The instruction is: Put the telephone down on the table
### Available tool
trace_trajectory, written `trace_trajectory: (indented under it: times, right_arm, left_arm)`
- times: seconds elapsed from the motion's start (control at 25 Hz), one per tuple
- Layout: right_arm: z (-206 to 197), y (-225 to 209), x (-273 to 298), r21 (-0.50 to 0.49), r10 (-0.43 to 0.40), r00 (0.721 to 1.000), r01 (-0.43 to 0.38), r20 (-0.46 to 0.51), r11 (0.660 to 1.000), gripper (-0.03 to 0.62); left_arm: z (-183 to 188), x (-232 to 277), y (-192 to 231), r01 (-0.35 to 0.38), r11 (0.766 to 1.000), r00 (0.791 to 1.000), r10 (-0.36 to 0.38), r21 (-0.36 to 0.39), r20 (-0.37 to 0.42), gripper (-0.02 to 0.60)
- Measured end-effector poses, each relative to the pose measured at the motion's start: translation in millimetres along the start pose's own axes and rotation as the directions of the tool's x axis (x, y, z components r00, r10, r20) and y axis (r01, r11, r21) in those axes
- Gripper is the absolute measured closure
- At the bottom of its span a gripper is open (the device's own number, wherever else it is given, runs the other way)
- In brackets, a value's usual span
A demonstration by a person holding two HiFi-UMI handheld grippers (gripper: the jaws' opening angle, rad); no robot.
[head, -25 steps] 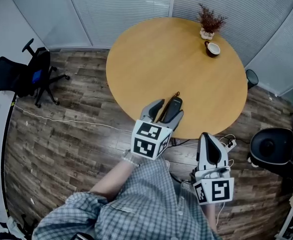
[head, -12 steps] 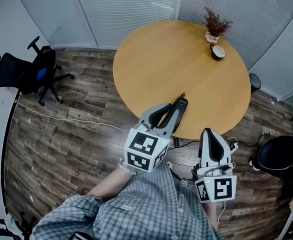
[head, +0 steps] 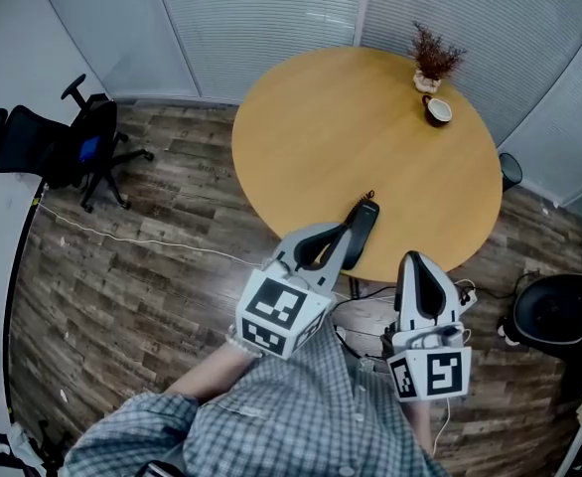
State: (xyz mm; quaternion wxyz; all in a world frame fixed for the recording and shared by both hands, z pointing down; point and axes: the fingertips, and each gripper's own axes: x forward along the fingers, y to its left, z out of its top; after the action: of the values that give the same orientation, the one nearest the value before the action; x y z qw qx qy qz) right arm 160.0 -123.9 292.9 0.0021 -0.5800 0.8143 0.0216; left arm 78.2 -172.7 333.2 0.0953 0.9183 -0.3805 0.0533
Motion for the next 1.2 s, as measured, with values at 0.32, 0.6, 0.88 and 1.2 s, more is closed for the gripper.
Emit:
trace_trajectory:
  times: [0.32, 0.6, 0.88, 1.2]
  right_arm:
    - [2, 1, -3, -0.009, 0.002, 1.000, -0.002, -0.006, 1.000, 0.585]
    - [1, -2, -5, 0.007, -0.009, 1.000, 0.009, -0.013, 1.000, 0.585]
    - [-2, -1, -7, -0.003, -0.018, 1.000, 0.018, -0.025, 1.000, 0.585]
    - [-5, -1, -6, -0.003, -0.011, 0.999, 0.011, -0.041, 1.000, 0.585]
  left_arm:
    - [11, -13, 16, -0.064, 0.998, 0.997, 0.064, 0.015, 0.036, 0.574]
    - [9, -12, 16, -0.048, 0.999, 0.998, 0.047, 0.014, 0.033, 0.574]
    - [8, -11, 14, -0.039, 0.999, 0.999, 0.038, 0.022, 0.038, 0.574]
    - [2, -10, 12, -0.043, 0.999, 0.999, 0.043, 0.032, -0.001, 0.574]
